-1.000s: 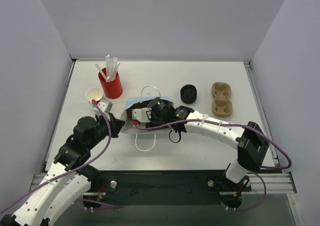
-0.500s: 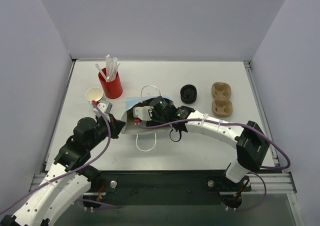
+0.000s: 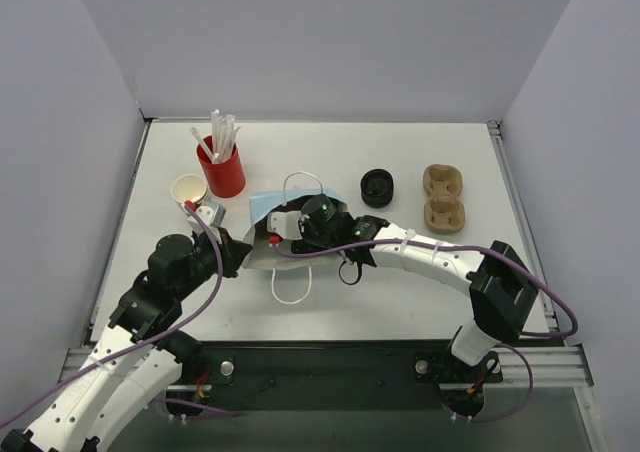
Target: Pack the takeout coffee
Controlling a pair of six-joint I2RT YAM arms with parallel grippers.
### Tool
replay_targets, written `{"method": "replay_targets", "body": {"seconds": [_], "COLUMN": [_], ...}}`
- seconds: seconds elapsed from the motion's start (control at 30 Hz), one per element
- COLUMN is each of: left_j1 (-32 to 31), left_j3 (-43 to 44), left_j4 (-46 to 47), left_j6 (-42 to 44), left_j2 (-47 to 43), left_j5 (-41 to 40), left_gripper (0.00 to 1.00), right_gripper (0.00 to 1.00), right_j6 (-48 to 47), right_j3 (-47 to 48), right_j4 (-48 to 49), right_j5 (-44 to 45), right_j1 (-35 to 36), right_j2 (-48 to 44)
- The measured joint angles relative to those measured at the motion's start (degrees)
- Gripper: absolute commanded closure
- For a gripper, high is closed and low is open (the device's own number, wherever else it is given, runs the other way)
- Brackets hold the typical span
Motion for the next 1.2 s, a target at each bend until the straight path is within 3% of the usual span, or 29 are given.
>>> {"method": "replay_targets", "body": {"seconds": [1.2], "left_j1": [0.0], "left_j3": [-0.3], "left_j4": [0.5], "left_j6": [-4.7], "left_j2": [2.8], "left_j5": [0.3], "left_gripper": [1.0], "right_gripper": [0.62], "right_j6": [3.1], "right_j3": [-3.8], "right_j4": [11.6], "right_j5": [1.7], "right_j1": [-1.0], "right_j2": [3.0]}}
